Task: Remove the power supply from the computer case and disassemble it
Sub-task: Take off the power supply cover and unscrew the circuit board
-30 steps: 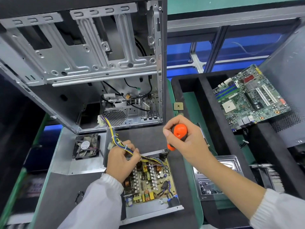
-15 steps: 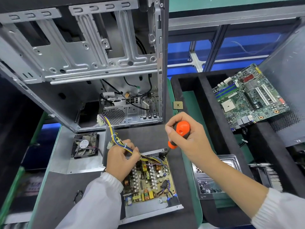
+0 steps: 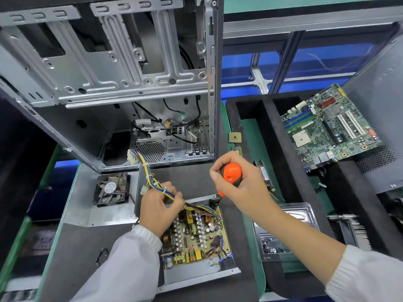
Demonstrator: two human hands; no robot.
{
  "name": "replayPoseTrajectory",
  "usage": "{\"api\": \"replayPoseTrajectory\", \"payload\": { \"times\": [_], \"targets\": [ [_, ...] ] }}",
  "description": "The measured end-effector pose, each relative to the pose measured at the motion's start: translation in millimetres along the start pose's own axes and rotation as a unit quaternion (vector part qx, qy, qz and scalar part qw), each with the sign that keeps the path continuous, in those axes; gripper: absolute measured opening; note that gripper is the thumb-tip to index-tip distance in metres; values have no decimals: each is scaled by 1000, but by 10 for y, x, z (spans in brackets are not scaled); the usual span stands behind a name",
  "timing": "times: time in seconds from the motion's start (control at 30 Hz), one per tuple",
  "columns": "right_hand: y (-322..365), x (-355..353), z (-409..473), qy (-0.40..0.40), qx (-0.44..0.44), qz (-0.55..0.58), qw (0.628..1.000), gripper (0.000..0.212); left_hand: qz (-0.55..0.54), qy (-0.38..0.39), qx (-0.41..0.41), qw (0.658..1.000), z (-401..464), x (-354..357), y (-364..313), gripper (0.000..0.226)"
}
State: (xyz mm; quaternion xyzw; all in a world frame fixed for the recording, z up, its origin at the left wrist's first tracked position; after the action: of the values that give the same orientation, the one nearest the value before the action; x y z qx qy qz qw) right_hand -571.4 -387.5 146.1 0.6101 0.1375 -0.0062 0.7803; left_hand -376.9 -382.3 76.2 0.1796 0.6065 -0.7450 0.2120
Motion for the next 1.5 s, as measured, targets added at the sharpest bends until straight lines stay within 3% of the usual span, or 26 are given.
{"api": "replayPoseTrajectory", "payload": {
  "times": [0.27,0.57,0.8,1.03,1.13,1.2,1.3,1.4,1.5],
  "targets": [
    [-3,-86,8,-21,4,17,1000,12,-6,0,2,1000,0,1,-5,26],
    [-17,-85,3,-27,16,26,999,8,-4,-1,5,1000,3,-10,-11,30],
    [-16,-17,-2,0,7,20,1000,6,-3,-1,14,1000,-1,-8,-20,26],
    [47,82,67,62,12,-75,995,16,-7,-6,23,1000,1,-8,0,26],
    [165,-50,199,80,-43,-336,937,30,-12,-3,24,1000,6,-5,5,26],
    [233,-146,267,96,-39,-434,895,40,-12,-5,28,1000,8,-8,8,26],
    [259,-141,289,149,-29,-443,883,43,-15,0,30,999,9,1,17,28],
    [305,-132,316,225,-18,-402,887,38,-13,0,25,1000,6,-4,28,30],
    [374,-183,363,310,-1,-389,867,28,-12,3,19,1000,0,-5,35,29]
  ]
}}
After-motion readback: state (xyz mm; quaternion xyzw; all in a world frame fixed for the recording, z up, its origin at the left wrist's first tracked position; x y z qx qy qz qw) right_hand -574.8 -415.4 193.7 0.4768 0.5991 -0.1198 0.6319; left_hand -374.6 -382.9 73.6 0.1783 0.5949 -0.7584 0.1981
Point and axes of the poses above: each hand's wrist, its own z-axis towards the middle knuckle, its own x-axis out of the palm, y = z × x, the point moved 4 cm from there along z, towards the middle knuckle, and after that the axes turned 4 degrees about -z, right-handed, at the moved point
